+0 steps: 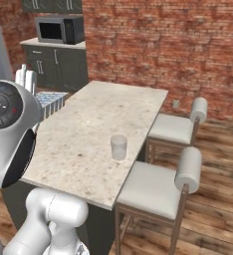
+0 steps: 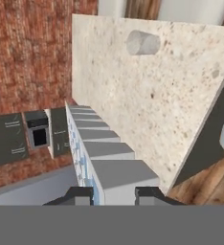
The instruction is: Open the freezer door, pick up the ice cube tray from the freezer, and place it on the dining counter.
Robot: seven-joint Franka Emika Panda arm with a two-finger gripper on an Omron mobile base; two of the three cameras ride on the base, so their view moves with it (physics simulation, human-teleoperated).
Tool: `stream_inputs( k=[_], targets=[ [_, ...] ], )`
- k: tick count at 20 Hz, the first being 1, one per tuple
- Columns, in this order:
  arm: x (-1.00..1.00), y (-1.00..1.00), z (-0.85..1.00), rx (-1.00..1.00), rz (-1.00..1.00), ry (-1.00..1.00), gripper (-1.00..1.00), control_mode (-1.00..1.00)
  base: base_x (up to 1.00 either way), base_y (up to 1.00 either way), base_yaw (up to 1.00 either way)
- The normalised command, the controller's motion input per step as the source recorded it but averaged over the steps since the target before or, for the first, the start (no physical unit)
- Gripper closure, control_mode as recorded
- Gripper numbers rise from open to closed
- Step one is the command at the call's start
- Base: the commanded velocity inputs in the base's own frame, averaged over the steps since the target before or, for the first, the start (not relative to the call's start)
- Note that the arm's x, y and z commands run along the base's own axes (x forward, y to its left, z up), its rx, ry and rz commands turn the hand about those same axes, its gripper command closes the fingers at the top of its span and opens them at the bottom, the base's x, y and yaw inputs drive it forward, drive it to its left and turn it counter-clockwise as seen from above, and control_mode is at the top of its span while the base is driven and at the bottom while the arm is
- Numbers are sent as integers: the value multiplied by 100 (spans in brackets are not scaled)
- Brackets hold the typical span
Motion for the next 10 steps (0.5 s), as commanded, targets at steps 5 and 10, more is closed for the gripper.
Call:
stream_inputs(
  k=[5, 10],
  targets=[
    [0, 25, -9, -2, -8, 3, 100, -100, 0, 32, -12],
    [0, 77, -31, -5, -25, 10, 100, -100, 0, 0, 0]
  ],
)
